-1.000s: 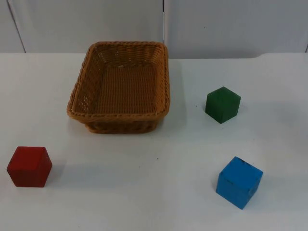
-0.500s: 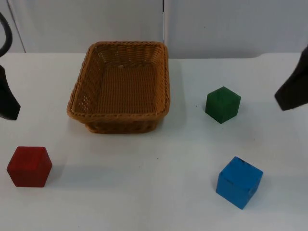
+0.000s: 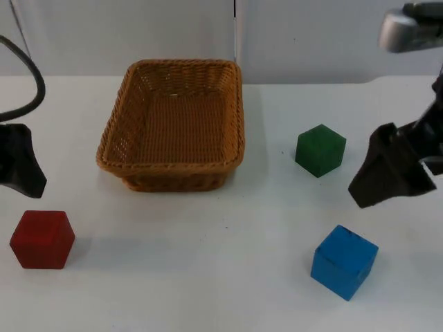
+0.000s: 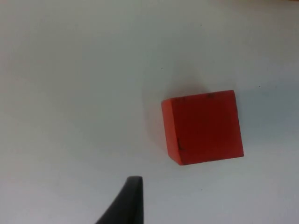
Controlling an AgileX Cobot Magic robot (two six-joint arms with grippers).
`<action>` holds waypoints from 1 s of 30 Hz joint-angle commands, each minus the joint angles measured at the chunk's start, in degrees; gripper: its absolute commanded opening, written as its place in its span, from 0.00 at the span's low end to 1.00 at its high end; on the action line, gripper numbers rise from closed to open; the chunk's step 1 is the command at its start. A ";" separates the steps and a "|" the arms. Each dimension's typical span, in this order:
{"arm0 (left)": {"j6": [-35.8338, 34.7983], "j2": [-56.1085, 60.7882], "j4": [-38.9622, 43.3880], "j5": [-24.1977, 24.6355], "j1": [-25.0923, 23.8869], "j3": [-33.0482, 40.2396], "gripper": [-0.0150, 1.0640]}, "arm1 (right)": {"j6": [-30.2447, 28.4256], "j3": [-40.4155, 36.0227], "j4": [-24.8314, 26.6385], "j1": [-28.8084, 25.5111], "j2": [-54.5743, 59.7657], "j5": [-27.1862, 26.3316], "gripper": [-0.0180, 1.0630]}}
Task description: Pick up one cube with each hand and place exactly two cubes into the same basket, leaving the remaining cube outside.
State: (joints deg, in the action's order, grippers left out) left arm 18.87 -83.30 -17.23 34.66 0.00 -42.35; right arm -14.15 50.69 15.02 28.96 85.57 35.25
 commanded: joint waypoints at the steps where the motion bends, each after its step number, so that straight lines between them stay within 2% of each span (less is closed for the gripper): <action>1: 0.63 -0.95 -1.56 -1.13 0.04 -0.33 0.99 | -0.30 0.21 0.06 0.40 0.88 -1.01 0.99; 10: 1.84 -5.70 -1.99 -4.41 0.04 -0.42 0.99 | -1.15 0.21 -1.43 0.40 4.10 -3.57 0.99; 25: 1.84 -15.89 -1.63 -5.07 0.04 -4.97 0.99 | -6.97 0.21 -1.41 0.40 6.38 -5.86 0.99; 30: 2.29 -18.47 -1.63 -7.24 0.04 -4.97 0.99 | -7.71 0.21 -1.41 0.40 6.52 -6.10 0.99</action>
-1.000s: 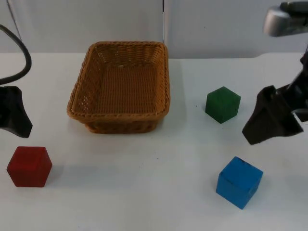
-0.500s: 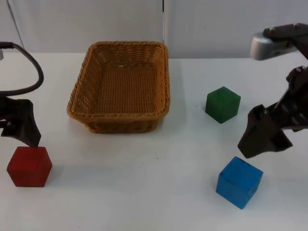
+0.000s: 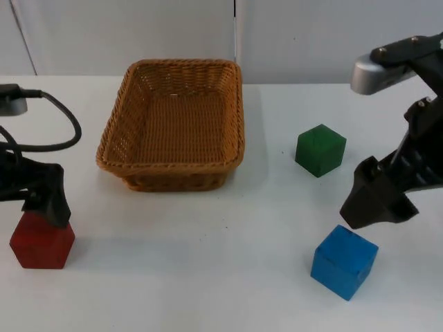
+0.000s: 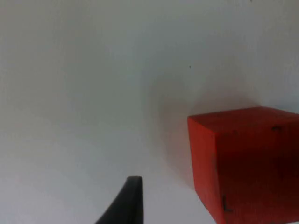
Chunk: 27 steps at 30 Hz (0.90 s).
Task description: Pick up one cube with each hand and place exactly two cubes into the same basket, leaving the remaining cube outside.
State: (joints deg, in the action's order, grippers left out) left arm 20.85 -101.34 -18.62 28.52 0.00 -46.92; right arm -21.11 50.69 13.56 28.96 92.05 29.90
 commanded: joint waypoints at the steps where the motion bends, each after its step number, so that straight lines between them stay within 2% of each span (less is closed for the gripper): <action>1: 0.31 -0.43 -0.24 -1.09 0.04 -0.40 0.99 | -0.76 0.21 0.05 0.40 0.04 -0.76 0.99; 4: 0.31 -0.57 -0.24 -2.11 0.04 -0.40 0.99 | -0.86 0.21 -0.61 1.87 1.52 -0.87 0.99; 6: 1.03 -0.57 -0.24 -2.24 0.04 -0.40 0.99 | -0.39 0.21 -1.88 4.30 4.32 -3.10 0.99; 12: 1.03 -0.57 -0.24 -2.12 0.04 -0.40 0.99 | 0.56 0.43 -2.97 6.16 8.58 -7.94 0.99; 20: 1.38 -0.57 -0.24 -2.26 0.04 -0.40 0.99 | 0.56 6.19 -4.40 6.16 16.05 -7.42 0.99; 27: 1.48 -2.88 -0.24 -2.47 0.04 -0.40 0.99 | 0.56 7.08 -4.40 6.16 19.18 -7.20 0.99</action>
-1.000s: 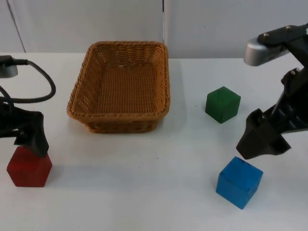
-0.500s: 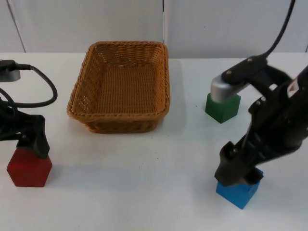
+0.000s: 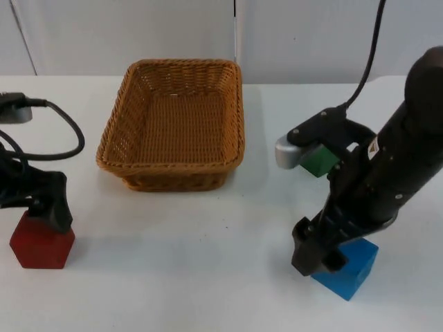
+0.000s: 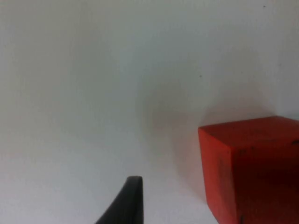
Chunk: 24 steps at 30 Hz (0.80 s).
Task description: Pick up one cube with each hand and place exactly two cubes into the same basket, leaving the remaining cube outside.
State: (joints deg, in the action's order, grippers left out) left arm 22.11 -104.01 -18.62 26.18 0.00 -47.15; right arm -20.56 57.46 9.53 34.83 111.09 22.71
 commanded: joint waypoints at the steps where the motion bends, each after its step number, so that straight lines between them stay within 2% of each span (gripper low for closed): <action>1: 0.36 -1.28 -0.24 -0.84 0.04 -0.16 0.99 | 0.01 0.31 -0.38 0.29 0.65 0.01 0.99; 11: 0.36 -6.29 -0.36 -4.16 0.04 -0.16 0.99 | -0.76 0.31 -0.38 0.29 0.63 -0.57 0.99; 24: 0.36 -7.54 -0.36 -4.24 0.04 -0.16 0.99 | -0.89 0.31 -0.38 0.29 0.74 -0.37 0.99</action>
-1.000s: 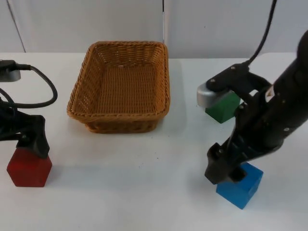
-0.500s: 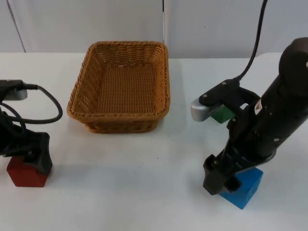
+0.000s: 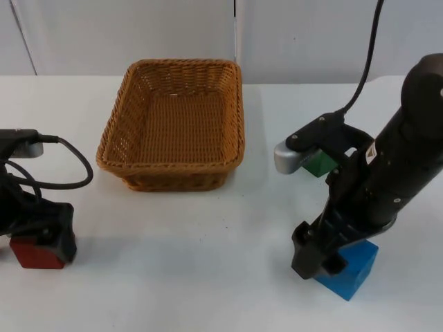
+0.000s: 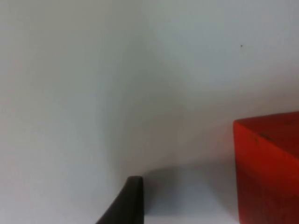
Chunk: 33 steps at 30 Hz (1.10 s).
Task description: Pick up one cube with each hand and place exactly two cubes into the same basket, leaving the remaining cube outside.
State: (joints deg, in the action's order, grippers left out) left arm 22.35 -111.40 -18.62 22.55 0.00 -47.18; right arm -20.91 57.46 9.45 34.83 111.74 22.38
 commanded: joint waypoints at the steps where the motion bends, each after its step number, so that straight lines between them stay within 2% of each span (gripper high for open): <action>1: 0.12 -0.15 -0.36 -0.61 0.04 -0.13 0.99 | -0.53 0.31 -0.29 0.29 0.25 0.10 0.99; 6: 0.12 -0.14 -0.36 -0.49 0.04 -0.13 0.99 | -0.37 0.31 -0.29 0.29 2.82 0.45 0.97; 15: 0.12 -0.14 -0.36 -0.38 0.04 -0.13 0.99 | -0.14 0.31 -0.19 0.29 3.95 0.28 0.82; 17: 0.12 -0.14 -0.36 -0.38 0.04 -0.13 0.99 | 0.31 0.31 -0.19 0.29 3.95 0.28 0.71; 18: 0.12 -0.14 -0.36 -0.38 0.04 -0.13 0.99 | 0.31 0.31 -0.19 0.29 3.95 0.28 0.60; 19: 0.12 -0.14 -0.36 -0.38 0.04 -0.13 0.99 | 0.31 0.31 -0.19 0.29 3.95 0.28 0.60; 22: 0.12 -0.14 -0.36 0.15 0.04 -0.13 0.95 | 0.31 0.31 -0.19 0.29 3.95 0.28 0.37; 24: 0.12 0.10 -0.36 0.60 0.04 -0.13 0.85 | 0.31 0.31 -0.30 0.29 3.29 0.28 0.24; 25: 0.12 0.10 -0.36 0.60 0.04 -0.13 0.85 | 0.31 0.31 -0.30 0.29 3.29 0.28 0.24; 27: 0.12 0.10 -0.36 1.38 0.04 -0.13 0.70 | 0.31 0.31 -0.30 0.29 2.31 0.03 0.11; 29: -0.12 0.10 -0.36 2.48 0.04 -0.13 0.50 | 0.31 0.31 -0.30 0.29 0.60 -0.24 0.01; 30: -0.12 0.33 -0.36 3.48 0.04 -0.13 0.41 | 0.31 0.31 -0.30 0.29 -0.19 -0.24 0.01; 31: -0.12 0.33 -0.36 3.48 0.04 -0.13 0.41 | 0.31 0.31 -0.30 0.29 -0.19 -0.24 0.01; 33: -0.12 1.15 -0.36 5.08 0.04 -0.13 0.18 | 0.31 0.31 -0.30 0.29 -2.36 -0.24 0.01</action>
State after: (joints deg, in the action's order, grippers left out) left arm 22.35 -111.08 -18.62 26.64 0.00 -47.28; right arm -20.57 57.59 9.41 34.83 110.54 22.52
